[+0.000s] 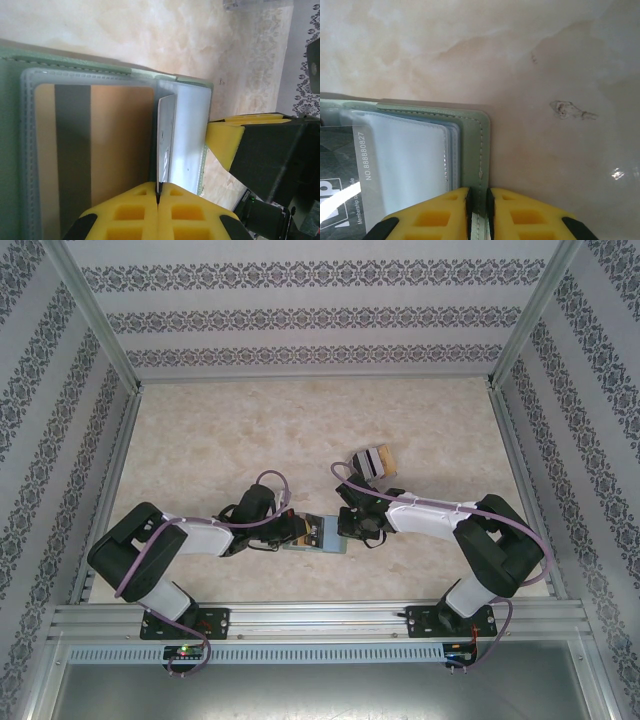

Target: Put the credit cards into the card holder

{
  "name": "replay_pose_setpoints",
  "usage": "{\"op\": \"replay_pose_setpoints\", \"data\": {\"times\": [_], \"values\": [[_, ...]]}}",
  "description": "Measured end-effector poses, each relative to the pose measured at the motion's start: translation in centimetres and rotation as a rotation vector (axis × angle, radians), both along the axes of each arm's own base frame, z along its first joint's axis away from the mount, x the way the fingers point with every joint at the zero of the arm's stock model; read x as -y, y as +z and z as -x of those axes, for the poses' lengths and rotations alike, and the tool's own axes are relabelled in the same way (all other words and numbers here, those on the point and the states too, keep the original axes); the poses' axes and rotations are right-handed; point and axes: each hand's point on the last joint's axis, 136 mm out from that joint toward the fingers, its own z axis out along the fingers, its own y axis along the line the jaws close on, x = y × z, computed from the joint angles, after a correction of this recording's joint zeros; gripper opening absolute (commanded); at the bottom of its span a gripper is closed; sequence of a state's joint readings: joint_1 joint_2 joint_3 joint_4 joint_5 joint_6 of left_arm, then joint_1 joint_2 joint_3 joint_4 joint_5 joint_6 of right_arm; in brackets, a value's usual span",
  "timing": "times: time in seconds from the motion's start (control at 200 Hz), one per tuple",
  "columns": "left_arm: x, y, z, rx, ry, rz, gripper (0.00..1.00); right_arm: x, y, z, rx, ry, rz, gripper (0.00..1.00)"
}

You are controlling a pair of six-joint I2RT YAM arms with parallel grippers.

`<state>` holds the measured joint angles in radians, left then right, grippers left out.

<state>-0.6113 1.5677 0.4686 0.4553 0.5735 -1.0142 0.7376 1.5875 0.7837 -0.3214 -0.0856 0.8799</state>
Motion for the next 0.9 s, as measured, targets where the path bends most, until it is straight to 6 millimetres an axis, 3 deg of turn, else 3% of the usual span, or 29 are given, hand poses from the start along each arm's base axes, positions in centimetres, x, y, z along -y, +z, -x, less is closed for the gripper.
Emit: {"op": "replay_pose_setpoints", "data": {"times": [0.45,0.769,0.899], "values": [[2.8,-0.2,-0.3,-0.004,-0.058,-0.001,0.12,-0.1,0.0,0.0,0.004,-0.003,0.006,0.19],[3.0,0.0,-0.3,-0.01,-0.062,-0.024,0.34,-0.1,0.0,0.0,0.004,-0.003,0.007,0.19],[2.4,0.2,0.1,-0.009,-0.061,-0.057,0.34,0.0,0.0,0.0,0.002,-0.003,0.008,0.19]]}}
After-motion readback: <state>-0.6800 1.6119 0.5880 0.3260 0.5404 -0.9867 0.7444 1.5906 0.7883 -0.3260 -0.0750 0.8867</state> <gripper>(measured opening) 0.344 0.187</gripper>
